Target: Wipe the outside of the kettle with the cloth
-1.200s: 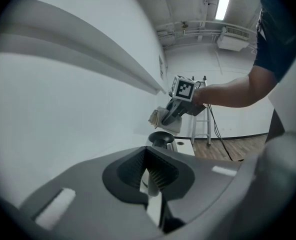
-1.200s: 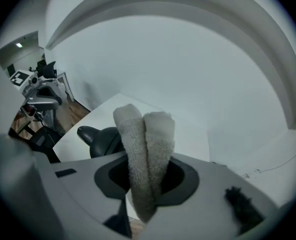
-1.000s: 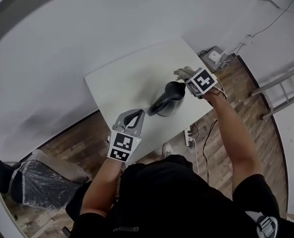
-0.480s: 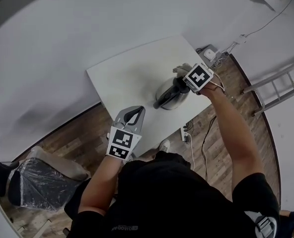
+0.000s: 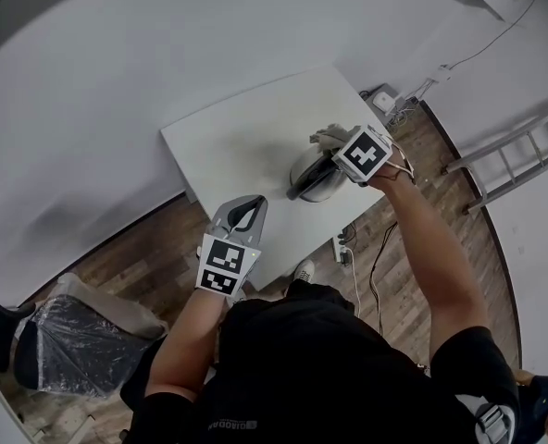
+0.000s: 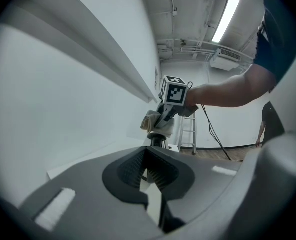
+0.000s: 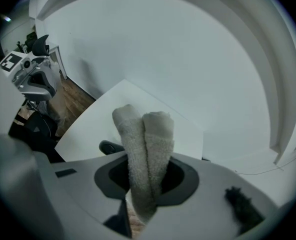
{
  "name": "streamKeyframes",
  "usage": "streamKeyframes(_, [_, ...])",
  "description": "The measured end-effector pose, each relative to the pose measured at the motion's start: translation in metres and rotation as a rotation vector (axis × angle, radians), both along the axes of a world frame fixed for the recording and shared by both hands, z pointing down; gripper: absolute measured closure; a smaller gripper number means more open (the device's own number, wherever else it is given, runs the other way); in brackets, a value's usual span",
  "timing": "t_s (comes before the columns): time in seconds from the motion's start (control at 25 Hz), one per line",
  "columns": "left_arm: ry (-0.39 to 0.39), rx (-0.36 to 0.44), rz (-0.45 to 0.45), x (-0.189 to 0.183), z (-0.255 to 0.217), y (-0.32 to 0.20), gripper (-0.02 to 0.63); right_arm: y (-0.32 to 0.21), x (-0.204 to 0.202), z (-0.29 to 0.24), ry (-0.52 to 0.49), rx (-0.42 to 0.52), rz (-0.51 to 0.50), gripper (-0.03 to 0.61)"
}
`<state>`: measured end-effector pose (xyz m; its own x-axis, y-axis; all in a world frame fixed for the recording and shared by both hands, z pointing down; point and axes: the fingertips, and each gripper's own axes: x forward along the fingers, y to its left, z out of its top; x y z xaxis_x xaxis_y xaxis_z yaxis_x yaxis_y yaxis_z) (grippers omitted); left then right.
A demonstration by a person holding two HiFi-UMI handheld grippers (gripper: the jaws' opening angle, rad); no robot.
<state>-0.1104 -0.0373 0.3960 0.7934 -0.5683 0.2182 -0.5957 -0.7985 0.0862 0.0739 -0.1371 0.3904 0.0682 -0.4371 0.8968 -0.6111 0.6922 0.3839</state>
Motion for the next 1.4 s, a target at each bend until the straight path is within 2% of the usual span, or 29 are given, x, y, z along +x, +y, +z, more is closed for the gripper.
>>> streamKeyframes(0.24, [0.010, 0.001, -0.001, -0.004, 0.000, 0.002, 0.607, 0.016, -0.029, 0.002, -0.044, -0.011, -0.027, 0.482])
streamKeyframes(0.36, [0.013, -0.003, -0.009, -0.007, 0.001, 0.003, 0.609, 0.020, -0.056, 0.002, -0.144, -0.004, -0.067, 0.482])
streamKeyframes(0.44, [0.011, -0.005, -0.012, -0.007, 0.002, 0.004, 0.609, 0.025, -0.065, 0.002, -0.216, -0.010, -0.057, 0.482])
streamKeyframes(0.64, [0.010, -0.010, -0.023, -0.009, 0.005, 0.007, 0.607, 0.034, -0.071, 0.008, -0.381, -0.002, 0.023, 0.482])
streamKeyframes(0.84, [0.009, -0.027, -0.030, -0.009, 0.009, 0.006, 0.607, 0.043, -0.069, 0.015, -0.586, 0.041, 0.174, 0.482])
streamKeyframes(1.2, [0.005, -0.054, -0.051, -0.014, 0.019, 0.004, 0.607, 0.062, -0.082, 0.052, -0.937, 0.018, 0.352, 0.482])
streamKeyframes(1.4, [-0.001, -0.079, -0.058, -0.015, 0.025, 0.008, 0.609, 0.070, -0.098, 0.077, -1.083, -0.024, 0.426, 0.482])
